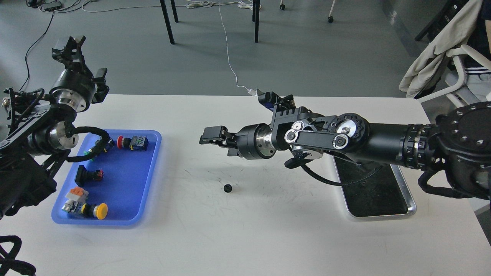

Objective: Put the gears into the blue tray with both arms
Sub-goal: 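Lift the right gripper away from the gear and retract, then reach the left gripper to the black gear on the table and grasp it, then carry the gear with the left gripper into the blue tray and release, then raise the left gripper up from the blue tray, then lower the right gripper into the metal tray and grasp another black gear, then carry the gear with the right gripper to the table center and release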

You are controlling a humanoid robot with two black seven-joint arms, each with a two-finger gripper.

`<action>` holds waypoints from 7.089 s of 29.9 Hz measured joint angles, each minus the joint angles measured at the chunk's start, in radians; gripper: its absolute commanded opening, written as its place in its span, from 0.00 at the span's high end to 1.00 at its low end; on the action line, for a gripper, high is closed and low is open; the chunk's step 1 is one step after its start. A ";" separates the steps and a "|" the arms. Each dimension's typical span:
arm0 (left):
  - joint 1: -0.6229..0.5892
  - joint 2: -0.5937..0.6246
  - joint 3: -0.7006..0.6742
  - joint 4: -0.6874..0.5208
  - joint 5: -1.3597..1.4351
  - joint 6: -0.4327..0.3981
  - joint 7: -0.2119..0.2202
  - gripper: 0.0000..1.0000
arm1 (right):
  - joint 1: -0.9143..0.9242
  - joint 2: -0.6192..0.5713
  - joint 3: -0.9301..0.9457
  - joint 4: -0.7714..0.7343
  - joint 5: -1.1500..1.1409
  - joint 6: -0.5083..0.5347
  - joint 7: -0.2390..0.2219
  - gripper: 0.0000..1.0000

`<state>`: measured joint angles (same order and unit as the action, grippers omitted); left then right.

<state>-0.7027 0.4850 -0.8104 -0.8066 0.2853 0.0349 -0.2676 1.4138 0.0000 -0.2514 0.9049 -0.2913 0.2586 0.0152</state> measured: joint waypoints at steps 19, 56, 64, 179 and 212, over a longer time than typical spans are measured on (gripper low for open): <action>0.000 0.134 0.206 -0.406 0.284 0.025 0.016 0.02 | -0.362 -0.649 0.745 -0.002 0.307 0.179 0.007 0.03; 0.190 -0.134 0.604 -0.231 1.896 0.310 0.017 0.32 | -1.013 -0.598 1.209 -0.006 0.521 0.230 0.056 0.03; 0.214 -0.137 0.605 -0.208 1.896 0.310 0.017 0.70 | -1.015 -0.598 1.210 -0.006 0.521 0.230 0.057 0.03; -0.078 -0.025 0.295 -0.120 0.057 -0.087 0.100 0.03 | -0.215 -0.721 -0.102 0.274 -0.757 0.230 -0.032 0.17; -0.078 0.002 0.293 -0.120 0.071 -0.088 0.096 0.03 | 0.039 -0.671 -0.136 0.317 -0.528 0.230 0.010 0.99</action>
<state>-0.7811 0.4872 -0.5171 -0.9265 0.3560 -0.0534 -0.1719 1.4527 -0.6706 -0.3870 1.2216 -0.8195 0.4890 0.0255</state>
